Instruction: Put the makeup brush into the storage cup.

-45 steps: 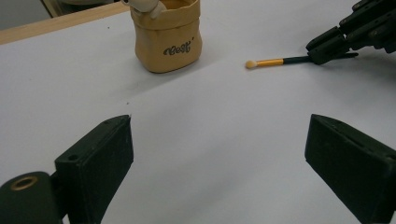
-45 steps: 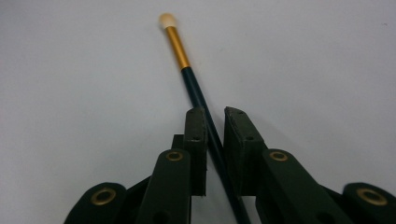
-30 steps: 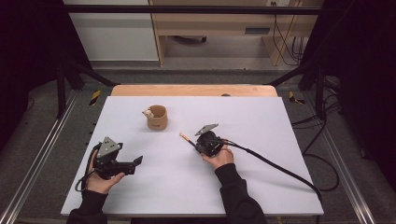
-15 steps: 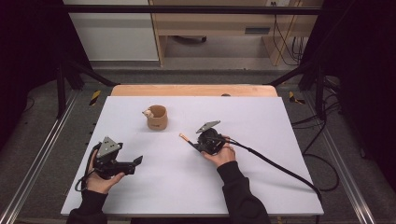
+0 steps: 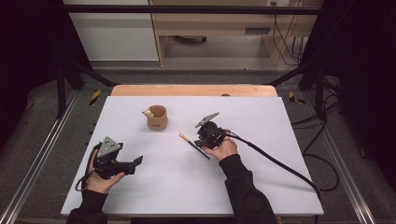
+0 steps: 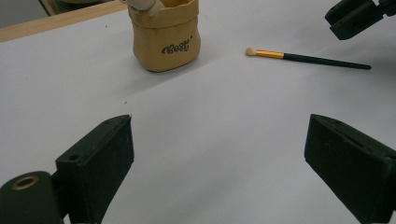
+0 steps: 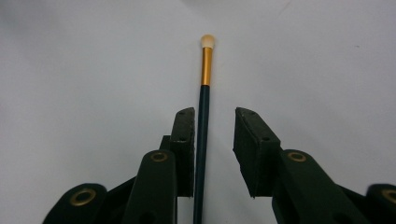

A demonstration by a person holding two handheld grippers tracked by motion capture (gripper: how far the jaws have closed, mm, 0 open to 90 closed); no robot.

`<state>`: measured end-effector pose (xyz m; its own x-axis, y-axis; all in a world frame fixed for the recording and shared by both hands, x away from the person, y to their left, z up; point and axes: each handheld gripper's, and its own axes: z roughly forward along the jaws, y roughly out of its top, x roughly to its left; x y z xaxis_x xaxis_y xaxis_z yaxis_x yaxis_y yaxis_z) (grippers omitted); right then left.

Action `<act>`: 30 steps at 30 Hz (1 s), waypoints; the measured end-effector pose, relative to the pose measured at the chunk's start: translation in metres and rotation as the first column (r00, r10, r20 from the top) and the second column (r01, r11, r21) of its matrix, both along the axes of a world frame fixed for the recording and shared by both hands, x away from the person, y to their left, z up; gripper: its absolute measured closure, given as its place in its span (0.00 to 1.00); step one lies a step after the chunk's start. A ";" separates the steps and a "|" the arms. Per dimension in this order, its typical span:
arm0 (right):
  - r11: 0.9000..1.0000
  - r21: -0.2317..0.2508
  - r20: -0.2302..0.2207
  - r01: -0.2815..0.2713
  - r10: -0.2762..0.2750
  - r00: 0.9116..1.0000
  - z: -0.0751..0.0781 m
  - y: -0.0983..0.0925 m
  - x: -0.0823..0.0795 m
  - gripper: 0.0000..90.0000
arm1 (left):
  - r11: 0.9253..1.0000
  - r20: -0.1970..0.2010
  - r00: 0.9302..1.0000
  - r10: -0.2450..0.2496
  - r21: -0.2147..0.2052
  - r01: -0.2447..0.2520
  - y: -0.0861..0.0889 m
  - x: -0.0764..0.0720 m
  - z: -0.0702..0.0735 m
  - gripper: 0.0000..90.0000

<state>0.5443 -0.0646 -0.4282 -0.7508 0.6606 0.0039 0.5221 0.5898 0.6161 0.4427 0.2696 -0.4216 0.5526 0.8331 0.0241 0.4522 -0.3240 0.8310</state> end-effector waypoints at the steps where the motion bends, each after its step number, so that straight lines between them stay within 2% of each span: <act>1: 1.000 -0.011 0.001 -0.005 0.005 1.000 0.001 0.002 0.001 0.77 | 1.000 0.001 1.000 0.000 0.000 0.000 0.000 0.000 0.000 0.09; 2: 1.000 -0.023 -0.005 -0.009 0.009 1.000 0.002 0.005 0.003 0.76 | 1.000 -0.001 1.000 0.000 0.001 0.000 0.000 0.000 0.000 0.09; 5: 1.000 -0.018 -0.016 -0.008 0.008 1.000 0.002 0.008 0.004 0.76 | 1.000 -0.002 1.000 0.001 0.001 -0.001 0.000 0.001 -0.001 0.09; 11: 0.999 -0.042 -0.053 -0.008 0.006 0.999 -0.006 0.014 0.012 0.76 | 1.000 -0.009 1.000 -0.003 0.008 0.003 -0.001 0.001 -0.001 0.09; 18: 0.997 -0.069 -0.064 -0.032 0.028 0.998 -0.011 0.022 0.014 0.77 | 1.000 -0.006 1.000 -0.006 0.013 0.006 -0.001 0.001 -0.001 0.09; 24: 0.995 -0.099 -0.096 -0.028 0.018 0.995 -0.017 0.026 0.018 0.79 | 1.000 -0.001 1.000 -0.006 0.004 0.006 -0.002 0.000 -0.001 0.09; 30: 0.992 -0.120 -0.113 -0.034 0.021 0.993 -0.020 0.028 0.021 0.81 | 1.000 -0.004 1.000 -0.013 0.018 0.013 -0.003 0.000 -0.002 0.09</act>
<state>0.5653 -0.0367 -0.4479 -0.7680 0.6404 0.0088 0.5658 0.6720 0.4778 0.4431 0.2663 -0.4232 0.5639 0.8251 0.0366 0.4511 -0.3448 0.8232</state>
